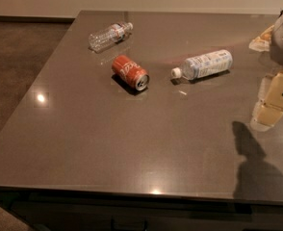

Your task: Place coke can upright

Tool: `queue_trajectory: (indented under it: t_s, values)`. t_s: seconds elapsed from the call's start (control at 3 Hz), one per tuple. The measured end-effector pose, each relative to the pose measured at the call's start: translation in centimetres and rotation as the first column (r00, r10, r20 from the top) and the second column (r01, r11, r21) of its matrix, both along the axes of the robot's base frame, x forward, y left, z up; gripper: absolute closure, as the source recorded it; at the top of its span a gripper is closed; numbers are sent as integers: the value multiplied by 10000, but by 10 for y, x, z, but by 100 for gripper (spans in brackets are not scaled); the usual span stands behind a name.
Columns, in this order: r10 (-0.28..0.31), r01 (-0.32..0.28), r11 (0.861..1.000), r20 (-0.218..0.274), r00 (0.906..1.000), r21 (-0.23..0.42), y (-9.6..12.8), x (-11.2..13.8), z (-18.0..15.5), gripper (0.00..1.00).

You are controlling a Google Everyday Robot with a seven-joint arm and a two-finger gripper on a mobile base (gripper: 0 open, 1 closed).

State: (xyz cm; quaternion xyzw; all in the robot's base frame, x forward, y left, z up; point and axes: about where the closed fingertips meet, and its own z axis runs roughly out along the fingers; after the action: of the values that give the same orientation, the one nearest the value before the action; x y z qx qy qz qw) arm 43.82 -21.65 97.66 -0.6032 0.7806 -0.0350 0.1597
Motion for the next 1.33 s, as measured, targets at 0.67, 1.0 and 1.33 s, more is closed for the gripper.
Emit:
queue_trajectory:
  t_s: [0.67, 1.0, 1.33]
  values:
    - [253, -253, 9997, 27, 9997, 3, 7, 6, 2, 0]
    - [1246, -1248, 9922, 237, 9919, 64, 33, 29, 3, 0]
    - [2557, -2563, 9666, 487, 9655, 67, 61, 61, -4, 0]
